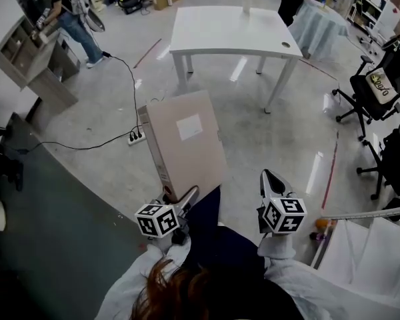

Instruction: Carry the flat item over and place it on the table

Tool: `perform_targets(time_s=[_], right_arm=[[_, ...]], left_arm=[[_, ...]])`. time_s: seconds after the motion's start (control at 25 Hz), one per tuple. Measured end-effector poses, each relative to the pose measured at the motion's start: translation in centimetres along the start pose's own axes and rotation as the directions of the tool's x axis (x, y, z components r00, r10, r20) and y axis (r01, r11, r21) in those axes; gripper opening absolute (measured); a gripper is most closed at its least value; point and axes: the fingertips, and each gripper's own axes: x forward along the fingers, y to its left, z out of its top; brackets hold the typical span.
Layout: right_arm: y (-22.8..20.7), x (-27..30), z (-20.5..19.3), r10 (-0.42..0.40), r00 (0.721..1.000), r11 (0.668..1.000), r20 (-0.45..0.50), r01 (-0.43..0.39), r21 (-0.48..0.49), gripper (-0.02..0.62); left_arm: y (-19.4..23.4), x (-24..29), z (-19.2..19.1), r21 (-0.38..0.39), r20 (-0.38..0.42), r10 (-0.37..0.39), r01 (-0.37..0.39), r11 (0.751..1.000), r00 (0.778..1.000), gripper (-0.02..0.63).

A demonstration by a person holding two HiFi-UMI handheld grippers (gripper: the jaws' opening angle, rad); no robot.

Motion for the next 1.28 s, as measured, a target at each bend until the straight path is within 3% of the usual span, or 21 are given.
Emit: perform_targets(time_s=[0.24,0.52,0.76,1.0,1.28], right_arm=[[-2.0,4.5,2.0,0.005,1.000,1.000,-0.014,-0.005,0.006,0.008],[-5.6,12.5,7.9,-0.004,1.000,1.000,-0.024,0.005,0.004,0.008],[-7.7,18.9,12.4,-0.029,0.999,1.000,-0.021,0.029,0.007,0.008],[-8.7,24.1,16.0,-0.041,0.999,0.999,0.009,0.041,0.003,0.008],[-9.3,26.9,16.4,-0.059,0.998,0.998,-0.002,0.059,0.028,0.008]], left_arm=[[1.6,4.8,2.8,0.016,-0.016,0.010,-0.009,1.000,1.000,0.281],[3.8,12.1,9.7,0.028,-0.039,0.008,-0.007,1.000,0.999,0.278],[5.2,17.6,15.8,-0.012,-0.053,-0.068,0.067,0.998,0.996,0.278],[7.1,21.9,20.9,0.018,-0.052,-0.100,0.101,0.995,0.994,0.278],[8.3,23.7,22.6,-0.001,-0.056,-0.122,0.122,0.993,0.991,0.278]])
